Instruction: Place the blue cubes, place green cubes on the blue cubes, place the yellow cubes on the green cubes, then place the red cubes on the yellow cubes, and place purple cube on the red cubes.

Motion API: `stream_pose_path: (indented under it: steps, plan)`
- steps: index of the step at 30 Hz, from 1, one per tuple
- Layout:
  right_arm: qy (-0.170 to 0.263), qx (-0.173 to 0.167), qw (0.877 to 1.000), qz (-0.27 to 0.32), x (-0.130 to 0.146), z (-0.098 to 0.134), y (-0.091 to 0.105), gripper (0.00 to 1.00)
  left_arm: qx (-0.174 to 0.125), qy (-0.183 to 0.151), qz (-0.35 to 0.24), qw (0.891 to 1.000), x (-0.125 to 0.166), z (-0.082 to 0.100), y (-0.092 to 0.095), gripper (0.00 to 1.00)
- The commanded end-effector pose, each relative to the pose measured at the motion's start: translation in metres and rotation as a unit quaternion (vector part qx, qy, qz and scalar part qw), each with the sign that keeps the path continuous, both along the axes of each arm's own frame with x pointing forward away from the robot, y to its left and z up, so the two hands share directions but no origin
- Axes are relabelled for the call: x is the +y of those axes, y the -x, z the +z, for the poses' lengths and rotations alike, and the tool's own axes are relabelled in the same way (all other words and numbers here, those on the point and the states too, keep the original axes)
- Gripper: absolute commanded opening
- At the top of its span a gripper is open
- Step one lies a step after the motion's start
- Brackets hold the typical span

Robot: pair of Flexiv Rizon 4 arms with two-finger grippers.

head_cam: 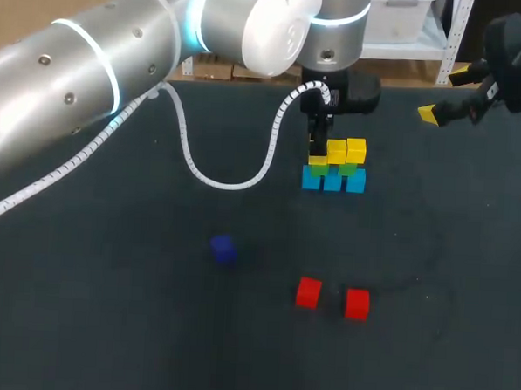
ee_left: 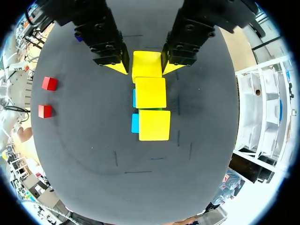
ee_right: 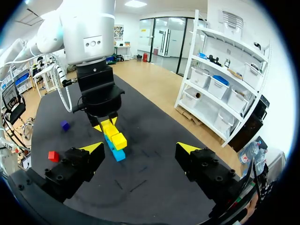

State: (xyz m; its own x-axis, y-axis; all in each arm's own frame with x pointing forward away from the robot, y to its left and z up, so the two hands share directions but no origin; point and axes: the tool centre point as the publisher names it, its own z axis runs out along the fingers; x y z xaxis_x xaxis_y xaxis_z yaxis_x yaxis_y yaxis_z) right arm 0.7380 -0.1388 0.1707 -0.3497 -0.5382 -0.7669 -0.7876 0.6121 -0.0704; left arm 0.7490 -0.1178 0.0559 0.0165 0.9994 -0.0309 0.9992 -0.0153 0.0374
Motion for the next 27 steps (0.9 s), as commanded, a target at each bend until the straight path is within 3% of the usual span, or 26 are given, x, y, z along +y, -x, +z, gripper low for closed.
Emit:
stream_pose_path:
  steps: [1,8,10,11,12,14,16,17,18,27]
  plan:
    - [-0.003,0.000,1.000,0.003,-0.001,-0.001,-0.001,1.00,0.000,-0.002,0.000,1.000,0.000,0.001,0.000,0.43]
    - [-0.003,0.000,1.000,0.003,-0.001,-0.001,-0.001,1.00,-0.007,-0.007,0.002,1.000,0.004,0.005,0.005,0.42]
    - [-0.003,0.000,1.000,0.003,-0.001,-0.001,-0.001,1.00,-0.010,-0.011,0.003,1.000,0.005,0.006,0.007,0.47]
    - [-0.003,0.000,1.000,0.003,-0.001,-0.001,-0.001,1.00,-0.011,-0.011,0.004,1.000,0.006,0.008,0.009,0.53]
    - [-0.003,0.000,1.000,0.003,-0.001,-0.001,-0.001,1.00,-0.013,-0.010,0.005,1.000,0.007,0.010,0.011,0.69]
    - [-0.003,0.000,1.000,0.003,-0.001,-0.001,-0.001,1.00,-0.017,-0.008,0.007,1.000,0.009,0.012,0.014,0.67]
    - [-0.003,0.000,1.000,0.003,-0.001,-0.001,-0.001,1.00,-0.021,-0.005,0.010,1.000,0.012,0.016,0.018,0.71]
    - [-0.003,0.000,1.000,0.003,-0.001,-0.001,-0.001,1.00,-0.023,-0.003,0.012,1.000,0.014,0.018,0.021,0.79]
    - [-0.003,0.000,1.000,0.003,-0.001,-0.001,-0.001,1.00,-0.027,-0.001,0.013,1.000,0.015,0.021,0.023,1.00]
    - [-0.003,0.000,1.000,0.003,-0.001,-0.001,-0.001,1.00,-0.071,0.024,0.069,0.995,0.048,0.043,0.056,1.00]
